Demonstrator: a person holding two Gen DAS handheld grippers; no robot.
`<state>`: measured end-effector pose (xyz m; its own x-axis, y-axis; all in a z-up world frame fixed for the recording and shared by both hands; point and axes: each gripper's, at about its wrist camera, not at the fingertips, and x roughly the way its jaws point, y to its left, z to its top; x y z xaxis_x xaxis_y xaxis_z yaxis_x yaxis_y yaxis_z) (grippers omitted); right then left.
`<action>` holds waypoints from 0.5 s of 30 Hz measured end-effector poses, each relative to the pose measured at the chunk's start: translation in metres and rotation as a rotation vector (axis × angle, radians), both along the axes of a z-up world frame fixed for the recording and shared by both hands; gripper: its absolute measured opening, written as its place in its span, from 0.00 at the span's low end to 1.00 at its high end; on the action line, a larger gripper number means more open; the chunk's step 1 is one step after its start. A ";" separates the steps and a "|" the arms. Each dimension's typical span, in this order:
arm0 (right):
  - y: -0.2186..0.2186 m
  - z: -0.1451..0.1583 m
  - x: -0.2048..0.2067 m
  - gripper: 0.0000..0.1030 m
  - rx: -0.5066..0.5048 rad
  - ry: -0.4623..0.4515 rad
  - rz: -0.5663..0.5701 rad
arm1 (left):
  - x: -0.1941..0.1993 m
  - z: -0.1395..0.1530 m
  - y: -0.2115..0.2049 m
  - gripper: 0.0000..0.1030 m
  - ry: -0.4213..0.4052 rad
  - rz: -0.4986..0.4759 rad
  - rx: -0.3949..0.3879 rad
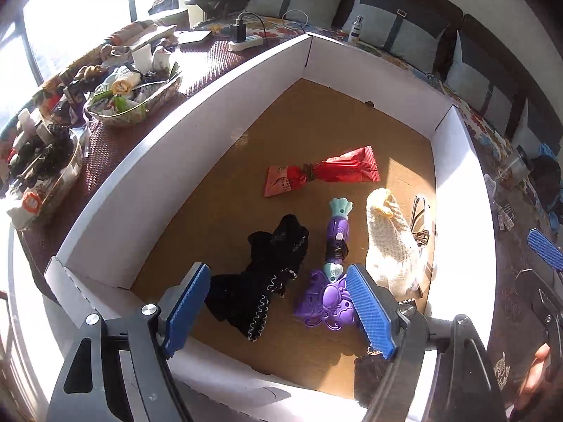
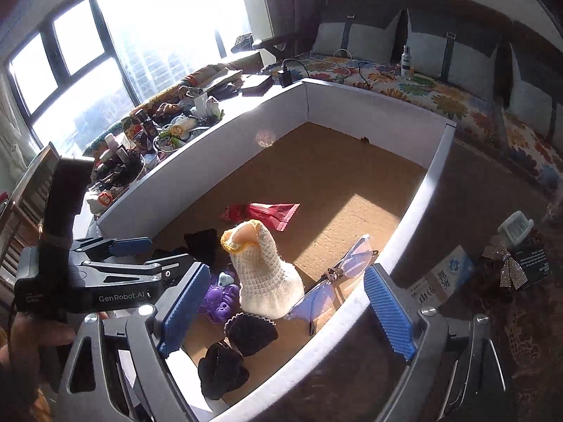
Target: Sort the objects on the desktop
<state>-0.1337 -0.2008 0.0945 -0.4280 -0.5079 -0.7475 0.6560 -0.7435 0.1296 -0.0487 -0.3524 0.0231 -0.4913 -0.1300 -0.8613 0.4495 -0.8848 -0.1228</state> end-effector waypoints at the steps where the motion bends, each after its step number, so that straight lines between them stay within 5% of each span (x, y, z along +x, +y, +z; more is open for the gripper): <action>1: 0.016 0.005 0.006 0.94 -0.001 0.045 -0.012 | 0.007 0.006 0.004 0.77 0.032 0.005 0.006; 5: 0.103 0.001 0.029 1.00 0.041 0.158 -0.122 | 0.026 0.040 0.037 0.77 0.164 -0.023 0.039; 9: 0.210 -0.038 0.038 1.00 0.099 0.139 -0.295 | 0.026 0.069 0.105 0.84 0.258 -0.143 0.064; 15: 0.329 -0.088 0.033 1.00 0.250 0.090 -0.502 | 0.005 0.065 0.238 0.97 0.253 -0.368 0.062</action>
